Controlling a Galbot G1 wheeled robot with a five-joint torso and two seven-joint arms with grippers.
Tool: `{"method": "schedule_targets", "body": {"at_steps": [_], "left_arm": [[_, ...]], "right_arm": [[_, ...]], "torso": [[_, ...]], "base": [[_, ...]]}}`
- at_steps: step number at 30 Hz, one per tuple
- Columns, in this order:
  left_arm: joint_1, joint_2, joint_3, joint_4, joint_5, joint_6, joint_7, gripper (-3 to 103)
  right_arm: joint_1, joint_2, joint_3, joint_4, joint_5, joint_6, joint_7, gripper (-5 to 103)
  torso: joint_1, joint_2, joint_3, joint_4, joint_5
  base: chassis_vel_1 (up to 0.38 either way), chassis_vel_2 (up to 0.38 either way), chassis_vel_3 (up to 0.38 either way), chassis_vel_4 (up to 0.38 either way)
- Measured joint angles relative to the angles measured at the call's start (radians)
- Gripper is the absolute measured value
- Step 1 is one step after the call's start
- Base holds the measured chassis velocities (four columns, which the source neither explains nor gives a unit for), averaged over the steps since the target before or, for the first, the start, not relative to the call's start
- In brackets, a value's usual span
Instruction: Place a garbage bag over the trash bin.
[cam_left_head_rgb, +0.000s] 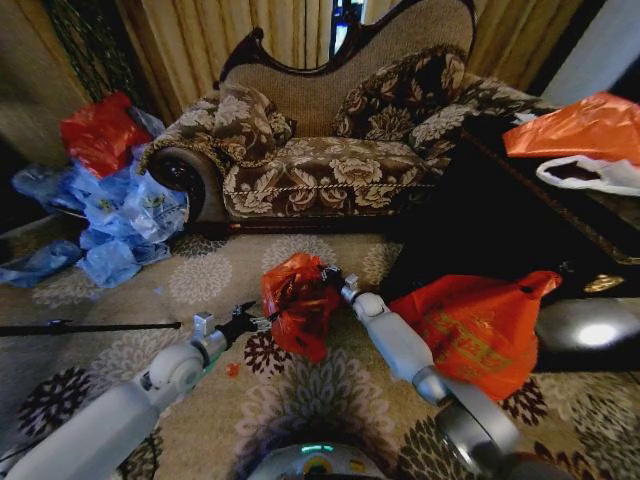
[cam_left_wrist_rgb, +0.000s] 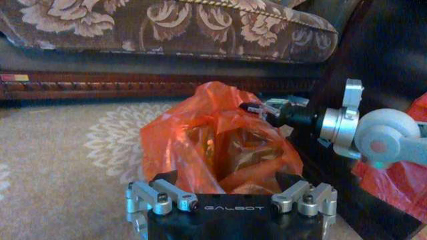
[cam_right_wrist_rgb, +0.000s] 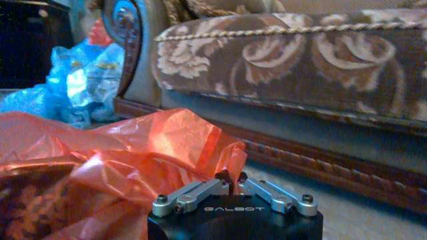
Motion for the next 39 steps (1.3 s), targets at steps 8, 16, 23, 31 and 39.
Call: {"method": "schedule_targets", "body": {"at_steps": [8,16,23,31,39], "left_arm": [[-0.001,-0.006,0.001,-0.006,0.002,-0.001,-0.001,99],[-0.004,-0.007,0.015,0.001,0.019,0.000,-0.002,99],[-0.002,-0.005,0.022,0.015,0.064,-0.011,0.009,99],[-0.046,-0.030,0.072,0.085,0.171,-0.033,0.031,100],[-0.193,-0.084,0.178,0.213,0.356,-0.002,0.017,96]], "right_arm": [[-0.006,-0.034,-0.002,-0.010,0.011,-0.019,-0.006,0],[-0.079,-0.023,-0.002,-0.045,0.004,0.010,-0.014,0],[-0.121,-0.041,0.009,-0.049,0.002,0.031,-0.014,0],[-0.179,-0.035,0.025,-0.026,0.000,0.054,0.005,0],[-0.202,-0.018,0.033,-0.016,-0.009,0.086,0.048,0]], "torso": [[0.000,0.000,0.000,0.0000,-0.0001],[0.000,0.000,0.000,0.0000,0.0001],[0.000,0.000,0.000,-0.0002,0.0000],[0.000,0.000,0.000,0.0000,0.0000],[0.000,0.000,0.000,-0.0002,0.0000]], "base": [[0.000,0.000,0.000,0.000],[0.000,0.000,0.000,0.000],[0.000,0.000,0.000,0.000],[0.000,0.000,0.000,0.000],[0.000,0.000,0.000,0.000]]}}
